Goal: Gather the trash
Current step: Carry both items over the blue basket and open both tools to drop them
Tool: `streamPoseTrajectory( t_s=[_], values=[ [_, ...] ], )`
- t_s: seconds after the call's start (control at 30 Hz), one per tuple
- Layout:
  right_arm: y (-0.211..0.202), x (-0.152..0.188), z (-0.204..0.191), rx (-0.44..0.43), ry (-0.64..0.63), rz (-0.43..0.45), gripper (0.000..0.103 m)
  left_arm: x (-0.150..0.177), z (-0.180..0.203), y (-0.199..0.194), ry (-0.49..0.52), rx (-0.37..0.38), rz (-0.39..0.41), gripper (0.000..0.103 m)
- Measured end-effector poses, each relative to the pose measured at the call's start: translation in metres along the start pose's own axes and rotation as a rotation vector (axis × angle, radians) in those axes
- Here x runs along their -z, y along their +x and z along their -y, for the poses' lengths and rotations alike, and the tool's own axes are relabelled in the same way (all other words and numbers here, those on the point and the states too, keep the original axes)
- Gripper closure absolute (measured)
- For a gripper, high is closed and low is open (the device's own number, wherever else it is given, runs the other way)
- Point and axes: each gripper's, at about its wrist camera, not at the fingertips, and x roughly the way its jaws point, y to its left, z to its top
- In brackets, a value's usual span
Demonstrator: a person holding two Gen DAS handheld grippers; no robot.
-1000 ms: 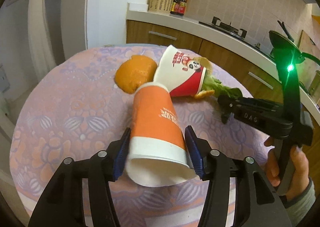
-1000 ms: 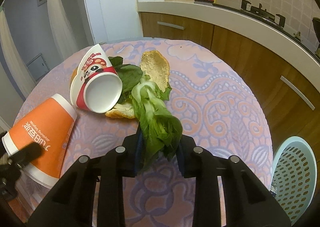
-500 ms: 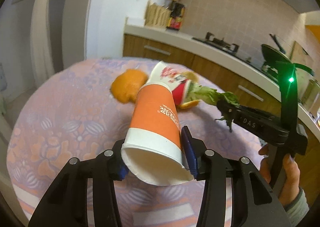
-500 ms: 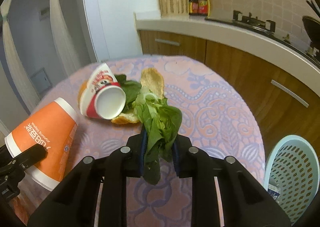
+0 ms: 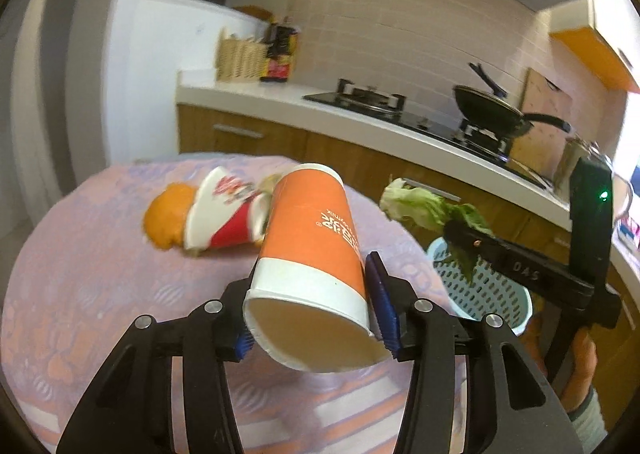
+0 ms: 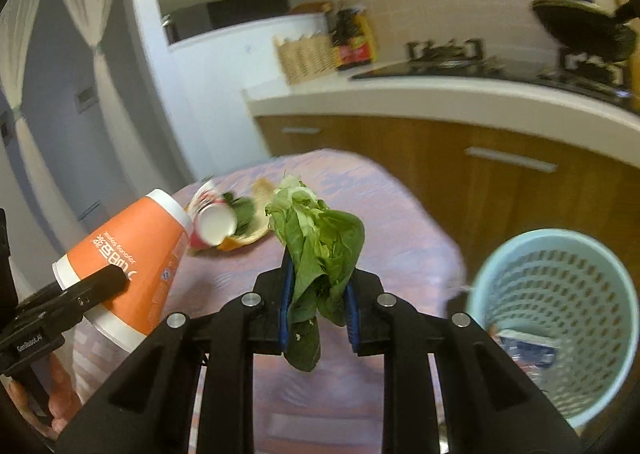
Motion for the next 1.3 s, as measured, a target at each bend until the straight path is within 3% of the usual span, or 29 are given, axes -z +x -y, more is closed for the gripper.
streamPoseTrajectory(
  t_s=[0.17,0.33,0.47,0.6,0.73,0.87,0.97,1.3],
  values=[
    [-0.032,-0.002,0.042,0.088,0.052,0.050,0.084,-0.014,0.045,0.014,0.089,0.066,0.007,0.056],
    [-0.061,0.001,0.088,0.234,0.094,0.075,0.084,-0.023,0.091,0.041,0.154,0.145,-0.016,0.056],
    [-0.071,0.010,0.132,0.318,0.174,0.057,0.084,-0.025,0.128,0.069,0.194,0.199,-0.060,0.056],
    [-0.063,0.024,0.176,0.391,0.293,-0.022,0.084,-0.025,0.156,0.098,0.223,0.239,-0.113,0.056],
    [-0.053,0.044,0.211,0.392,0.393,-0.097,0.084,-0.023,0.180,0.126,0.238,0.264,-0.169,0.056],
    [-0.042,0.056,0.225,0.397,0.428,-0.151,0.081,-0.015,0.200,0.150,0.280,0.301,-0.249,0.054],
    [-0.035,0.060,0.230,0.386,0.437,-0.190,0.077,-0.008,0.213,0.160,0.317,0.297,-0.263,0.054],
    [-0.049,0.055,0.242,0.371,0.476,-0.161,0.073,-0.005,0.236,0.186,0.323,0.332,-0.306,0.053]
  ],
)
